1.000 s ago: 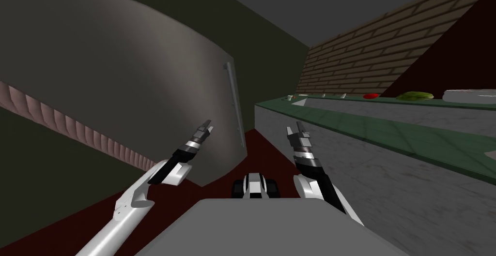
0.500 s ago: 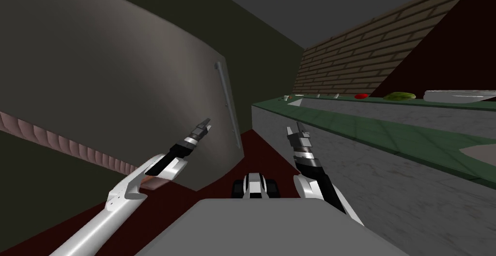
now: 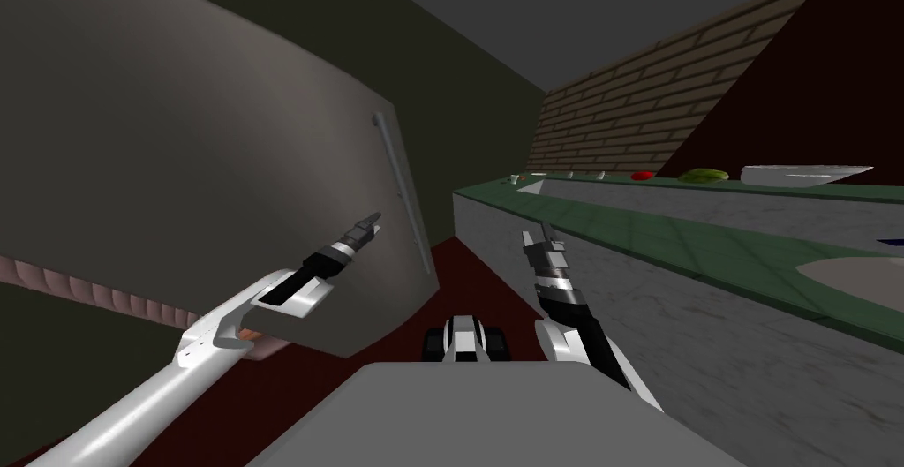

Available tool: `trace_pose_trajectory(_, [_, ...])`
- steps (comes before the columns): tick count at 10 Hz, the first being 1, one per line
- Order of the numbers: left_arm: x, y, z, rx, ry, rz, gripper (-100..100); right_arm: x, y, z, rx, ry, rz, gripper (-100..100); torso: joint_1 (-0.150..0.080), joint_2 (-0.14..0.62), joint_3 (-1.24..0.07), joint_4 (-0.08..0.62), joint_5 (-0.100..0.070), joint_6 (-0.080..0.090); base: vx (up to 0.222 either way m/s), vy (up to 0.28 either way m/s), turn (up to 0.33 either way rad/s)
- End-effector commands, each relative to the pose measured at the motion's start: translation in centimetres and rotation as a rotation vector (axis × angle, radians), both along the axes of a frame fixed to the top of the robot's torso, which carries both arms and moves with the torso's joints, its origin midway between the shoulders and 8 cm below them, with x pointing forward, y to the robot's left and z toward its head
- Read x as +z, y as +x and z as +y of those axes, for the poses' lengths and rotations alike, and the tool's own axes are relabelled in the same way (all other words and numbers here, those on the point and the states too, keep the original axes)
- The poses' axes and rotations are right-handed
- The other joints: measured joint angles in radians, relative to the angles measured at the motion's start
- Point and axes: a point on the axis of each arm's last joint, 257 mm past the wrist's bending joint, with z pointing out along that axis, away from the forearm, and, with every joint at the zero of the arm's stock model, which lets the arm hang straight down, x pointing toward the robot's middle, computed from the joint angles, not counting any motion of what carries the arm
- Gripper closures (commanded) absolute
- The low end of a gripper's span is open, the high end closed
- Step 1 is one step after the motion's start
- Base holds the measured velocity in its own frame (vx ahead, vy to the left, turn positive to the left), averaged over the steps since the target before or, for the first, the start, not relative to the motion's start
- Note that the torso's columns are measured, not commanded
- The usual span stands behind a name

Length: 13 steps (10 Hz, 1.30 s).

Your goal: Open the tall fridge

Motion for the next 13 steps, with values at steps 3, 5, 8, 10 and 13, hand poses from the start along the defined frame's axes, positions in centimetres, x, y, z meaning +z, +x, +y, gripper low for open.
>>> trace_pose_trajectory(3, [1.8, 1.7, 2.3, 0.042, 0.083, 0.039, -100, 0.0, 0.0, 0.0, 0.0, 0.0, 0.0, 0, -0.001, 0.0, 0.0, 0.0, 0.0, 0.0, 0.04, -0.094, -0.072])
trace_pose_trajectory(5, [2.6, 2.1, 2.7, 0.049, 0.117, 0.047, -100, 0.0, 0.0, 0.0, 0.0, 0.0, 0.0, 0, 0.001, 0.001, 0.0, 0.0, 0.0, 0.0, 0.024, -0.072, -0.029])
trace_pose_trajectory(8, [4.4, 3.0, 3.9, 0.078, 0.168, 0.059, -100, 0.0, 0.0, 0.0, 0.0, 0.0, 0.0, 0, 0.0, 0.001, 0.0, 0.0, 0.0, 0.0, 0.028, -0.084, -0.058])
trace_pose_trajectory(10, [5.4, 3.4, 4.4, 0.091, 0.199, 0.063, -100, 0.0, 0.0, 0.0, 0.0, 0.0, 0.0, 0, 0.001, 0.0, 0.0, 0.0, 0.0, 0.0, 0.029, -0.07, -0.046])
trace_pose_trajectory(13, [5.9, 3.6, 4.6, 0.097, 0.212, 0.064, -100, 0.0, 0.0, 0.0, 0.0, 0.0, 0.0, 0, 0.001, 0.001, 0.001, 0.0, 0.0, 0.0, 0.019, -0.046, -0.021])
